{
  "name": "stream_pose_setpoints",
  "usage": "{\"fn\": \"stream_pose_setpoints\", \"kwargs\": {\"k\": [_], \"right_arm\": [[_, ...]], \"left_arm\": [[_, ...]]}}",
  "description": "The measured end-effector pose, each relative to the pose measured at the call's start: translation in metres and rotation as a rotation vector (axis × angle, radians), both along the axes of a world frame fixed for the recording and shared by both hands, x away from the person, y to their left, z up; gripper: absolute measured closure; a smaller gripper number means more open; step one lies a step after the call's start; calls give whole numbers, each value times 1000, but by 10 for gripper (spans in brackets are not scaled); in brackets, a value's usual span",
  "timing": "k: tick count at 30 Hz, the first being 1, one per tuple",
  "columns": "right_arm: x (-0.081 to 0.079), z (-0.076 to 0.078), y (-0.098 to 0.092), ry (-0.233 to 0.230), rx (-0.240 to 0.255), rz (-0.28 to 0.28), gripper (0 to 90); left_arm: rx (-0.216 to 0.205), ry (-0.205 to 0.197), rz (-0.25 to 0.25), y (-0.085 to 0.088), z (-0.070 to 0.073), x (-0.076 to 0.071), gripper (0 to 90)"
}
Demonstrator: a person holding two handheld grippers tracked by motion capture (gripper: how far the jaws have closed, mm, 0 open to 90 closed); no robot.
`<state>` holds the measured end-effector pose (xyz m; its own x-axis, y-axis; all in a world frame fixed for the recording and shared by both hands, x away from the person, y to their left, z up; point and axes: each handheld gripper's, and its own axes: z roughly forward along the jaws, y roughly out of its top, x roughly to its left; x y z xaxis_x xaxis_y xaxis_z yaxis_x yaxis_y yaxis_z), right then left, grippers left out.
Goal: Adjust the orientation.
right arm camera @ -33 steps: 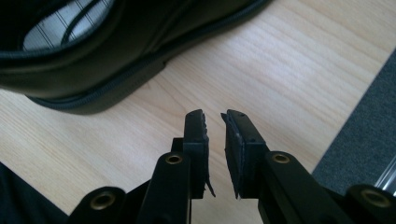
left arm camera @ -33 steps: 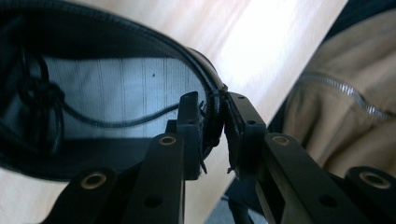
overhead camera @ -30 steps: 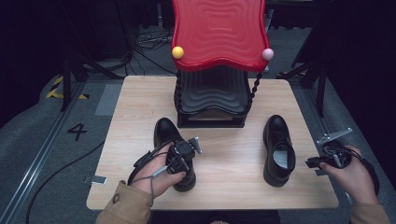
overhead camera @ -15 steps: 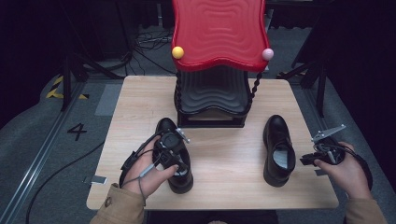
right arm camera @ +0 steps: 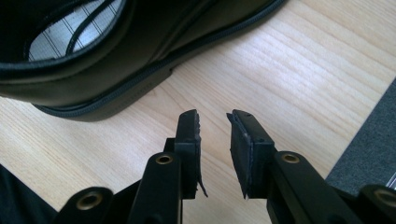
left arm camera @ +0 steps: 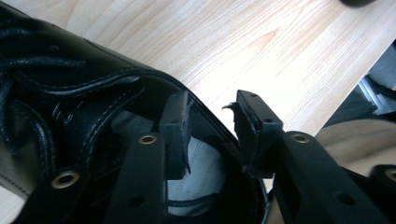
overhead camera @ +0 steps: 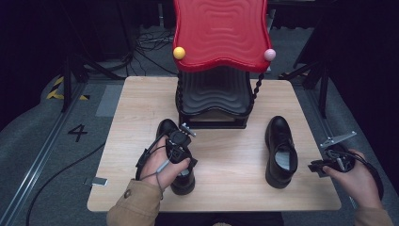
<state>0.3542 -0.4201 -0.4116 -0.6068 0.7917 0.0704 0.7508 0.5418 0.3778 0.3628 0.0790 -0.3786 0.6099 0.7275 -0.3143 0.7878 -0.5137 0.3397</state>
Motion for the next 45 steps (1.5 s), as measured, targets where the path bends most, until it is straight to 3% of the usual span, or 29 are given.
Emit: {"fn": "stream_pose_setpoints", "kwargs": {"k": [4, 11, 13, 17, 20, 23, 25, 31, 36, 42, 45], "right_arm": [[-2, -1, -3, -3, 1, -8, 725], [-5, 0, -5, 3, 6, -26, 710], [-5, -1, -5, 0, 3, -19, 708], [-4, 0, -5, -4, 9, -20, 706], [-4, 0, -4, -3, 8, -27, 698], [-2, 0, -2, 0, 6, -15, 697], [-1, 1, 0, -3, 9, -10, 696], [1, -1, 1, 2, 6, -6, 696], [1, -1, 1, 0, 7, -7, 697], [0, 1, -2, -5, 12, -15, 700], [0, 1, -2, -5, 12, -16, 703]], "left_arm": [[22, 3, 9, 1, 2, 0, 683], [23, -5, 19, 0, 4, -3, 614], [78, -4, 11, -3, 5, -8, 593], [111, 28, -32, -4, 9, -20, 541], [109, 70, -57, -8, 2, -21, 519], [118, 102, -73, -14, -10, -19, 583], [142, 105, -75, -17, -15, -18, 695], [200, 62, -57, -21, -8, -25, 777], [201, 17, -32, -22, 1, -32, 804], [157, 7, -53, -21, 16, -47, 809], [143, -21, -69, -26, 23, -56, 809]]}}
